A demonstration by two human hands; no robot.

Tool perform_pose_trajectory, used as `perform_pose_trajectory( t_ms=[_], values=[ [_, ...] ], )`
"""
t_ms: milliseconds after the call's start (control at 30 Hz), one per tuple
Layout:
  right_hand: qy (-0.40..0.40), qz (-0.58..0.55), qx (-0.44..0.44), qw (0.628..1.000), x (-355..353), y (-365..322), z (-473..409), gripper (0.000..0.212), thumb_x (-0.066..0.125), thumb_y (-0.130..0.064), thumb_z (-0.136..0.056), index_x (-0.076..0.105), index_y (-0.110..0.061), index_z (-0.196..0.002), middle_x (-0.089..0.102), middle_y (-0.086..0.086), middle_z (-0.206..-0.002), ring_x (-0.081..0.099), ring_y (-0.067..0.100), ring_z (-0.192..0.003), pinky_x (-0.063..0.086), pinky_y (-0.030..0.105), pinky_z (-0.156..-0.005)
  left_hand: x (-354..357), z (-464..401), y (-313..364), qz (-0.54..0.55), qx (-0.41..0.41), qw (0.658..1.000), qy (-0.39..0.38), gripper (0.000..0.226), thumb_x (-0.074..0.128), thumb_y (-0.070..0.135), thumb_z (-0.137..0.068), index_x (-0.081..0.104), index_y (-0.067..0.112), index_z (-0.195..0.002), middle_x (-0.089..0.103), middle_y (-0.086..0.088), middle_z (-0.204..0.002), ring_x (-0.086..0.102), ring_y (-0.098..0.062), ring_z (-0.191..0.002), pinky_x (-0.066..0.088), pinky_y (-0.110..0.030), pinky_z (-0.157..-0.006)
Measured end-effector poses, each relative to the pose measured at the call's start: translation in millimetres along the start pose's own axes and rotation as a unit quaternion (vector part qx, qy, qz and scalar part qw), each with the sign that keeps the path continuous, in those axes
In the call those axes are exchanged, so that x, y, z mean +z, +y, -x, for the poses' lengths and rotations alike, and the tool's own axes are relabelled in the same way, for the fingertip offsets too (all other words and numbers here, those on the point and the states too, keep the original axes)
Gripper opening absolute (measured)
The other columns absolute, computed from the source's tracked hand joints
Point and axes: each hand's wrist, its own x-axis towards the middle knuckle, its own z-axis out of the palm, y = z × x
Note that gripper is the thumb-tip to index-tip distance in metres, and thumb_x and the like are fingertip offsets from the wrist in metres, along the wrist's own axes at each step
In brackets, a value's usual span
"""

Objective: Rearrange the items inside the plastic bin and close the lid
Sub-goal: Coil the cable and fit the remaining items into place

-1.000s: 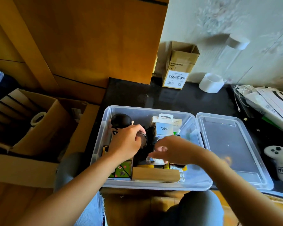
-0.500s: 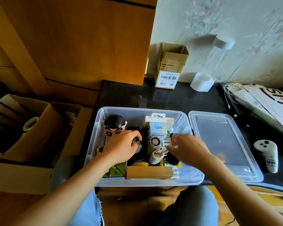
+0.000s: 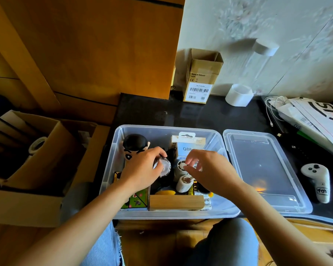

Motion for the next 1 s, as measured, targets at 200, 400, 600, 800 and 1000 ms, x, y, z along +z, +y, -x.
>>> perform_pose_trajectory(
  t_ms=[200,400,600,800,1000],
  values=[
    [-0.077,0.006,0.003,0.997,6,-13,-12,0.019,0.051,-0.014,-0.085,0.064,-0.024,-0.075,0.071,-0.004,-0.082,0.065,0.014,-0.072,0.056,0.032,-0.068,-3,-2,7,0.078,-0.010,0.989,0.122,0.012,0.056,0.016,-0.091,0.061,0.021,-0.101,0.062,0.010,-0.090,0.059,-0.003,-0.080,0.049,-0.017,-0.062],
    [-0.110,-0.015,0.022,0.994,6,-19,-18,0.019,0.051,-0.015,-0.086,0.070,-0.014,-0.083,0.070,-0.001,-0.085,0.064,0.019,-0.077,0.056,0.034,-0.072,-7,-3,12,0.077,-0.013,0.979,0.186,0.012,0.056,0.015,-0.090,0.062,0.018,-0.100,0.061,0.012,-0.081,0.056,-0.001,-0.061,0.037,-0.005,-0.052],
    [-0.257,0.091,-0.055,0.961,19,-32,-24,0.027,0.045,-0.013,-0.088,0.068,-0.003,-0.097,0.068,0.011,-0.096,0.063,0.024,-0.083,0.053,0.033,-0.074,-6,-6,12,0.076,-0.023,0.981,0.175,0.015,0.054,0.012,-0.089,0.063,0.017,-0.100,0.064,0.008,-0.081,0.058,-0.005,-0.066,0.037,-0.004,-0.053],
    [-0.350,0.126,-0.109,0.922,46,-44,-34,0.031,0.055,-0.002,-0.086,0.062,-0.009,-0.115,0.064,0.008,-0.110,0.059,0.025,-0.098,0.050,0.030,-0.078,-6,-6,12,0.073,-0.025,0.983,0.166,0.016,0.055,0.012,-0.088,0.063,0.017,-0.100,0.068,0.003,-0.086,0.062,-0.009,-0.073,0.051,-0.020,-0.060],
    [-0.376,0.212,-0.146,0.890,55,-51,-42,0.031,0.054,0.001,-0.086,0.058,-0.004,-0.116,0.063,0.012,-0.107,0.057,0.025,-0.086,0.046,0.030,-0.068,-5,-7,11,0.074,-0.029,0.984,0.162,0.016,0.055,0.015,-0.089,0.062,0.018,-0.103,0.068,0.003,-0.090,0.062,-0.008,-0.076,0.047,-0.013,-0.058]
  ],
)
